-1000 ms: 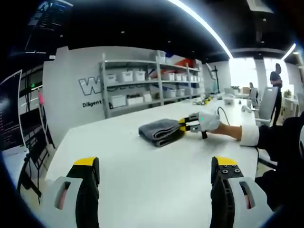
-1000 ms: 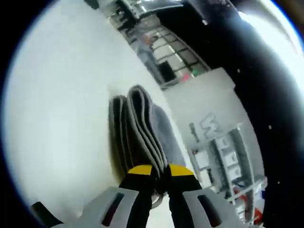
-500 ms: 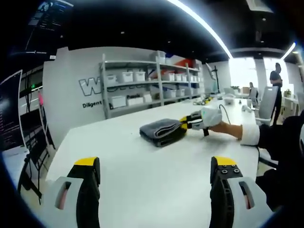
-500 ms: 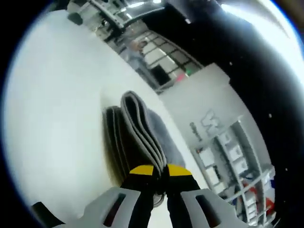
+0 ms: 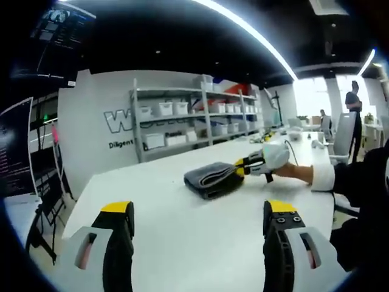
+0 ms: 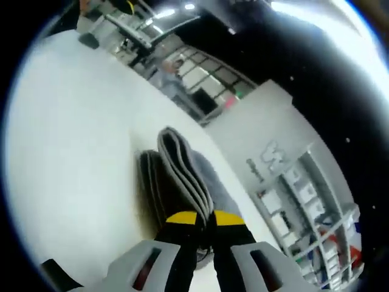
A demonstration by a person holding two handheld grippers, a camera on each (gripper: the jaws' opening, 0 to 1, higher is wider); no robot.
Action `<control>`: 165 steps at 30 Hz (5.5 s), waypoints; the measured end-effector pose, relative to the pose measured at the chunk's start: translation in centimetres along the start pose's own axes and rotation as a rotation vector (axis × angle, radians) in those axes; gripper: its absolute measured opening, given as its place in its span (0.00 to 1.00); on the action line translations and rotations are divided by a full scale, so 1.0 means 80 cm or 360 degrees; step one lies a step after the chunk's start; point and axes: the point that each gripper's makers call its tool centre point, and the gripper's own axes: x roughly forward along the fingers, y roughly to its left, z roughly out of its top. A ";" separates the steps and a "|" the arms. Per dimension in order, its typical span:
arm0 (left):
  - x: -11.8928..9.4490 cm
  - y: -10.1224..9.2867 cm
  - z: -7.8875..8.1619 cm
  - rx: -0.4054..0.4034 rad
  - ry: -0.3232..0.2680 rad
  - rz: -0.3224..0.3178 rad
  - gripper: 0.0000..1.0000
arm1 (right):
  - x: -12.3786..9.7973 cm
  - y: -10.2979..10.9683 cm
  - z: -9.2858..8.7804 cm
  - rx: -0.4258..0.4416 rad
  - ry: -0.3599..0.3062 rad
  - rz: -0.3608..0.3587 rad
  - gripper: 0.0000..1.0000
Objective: Open the folded towel by lifting each exposed corner and separating the folded layers until the towel lies flat within the target outline without major curled edges
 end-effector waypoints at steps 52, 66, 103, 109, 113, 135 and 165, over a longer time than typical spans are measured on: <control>0.046 -0.010 -0.025 0.0305 -0.0003 -0.0006 0.73 | -0.041 0.046 0.092 -0.0178 -0.0243 0.0047 0.02; 0.086 -0.038 -0.036 0.0519 -0.0052 -0.0011 0.75 | -0.060 0.040 0.107 0.0007 -0.0348 0.0097 0.02; 0.110 -0.084 -0.065 0.0780 -0.0015 -0.0046 0.58 | -0.099 0.071 0.174 0.0226 -0.0709 0.0356 0.02; 0.110 -0.090 -0.064 0.0809 -0.0024 -0.0053 0.55 | -0.107 0.081 0.187 0.0301 -0.0790 0.0449 0.02; 0.110 -0.092 -0.062 0.0853 -0.0039 -0.0057 0.55 | -0.111 0.082 0.194 0.0360 -0.0836 0.0485 0.02; 0.113 -0.104 -0.065 0.0973 -0.0025 -0.0079 0.45 | -0.125 0.083 0.214 0.0498 -0.1005 0.0598 0.02; 0.099 -0.097 -0.034 0.0797 -0.0221 0.0032 0.12 | -0.121 0.077 0.210 0.0433 -0.1094 0.0537 0.05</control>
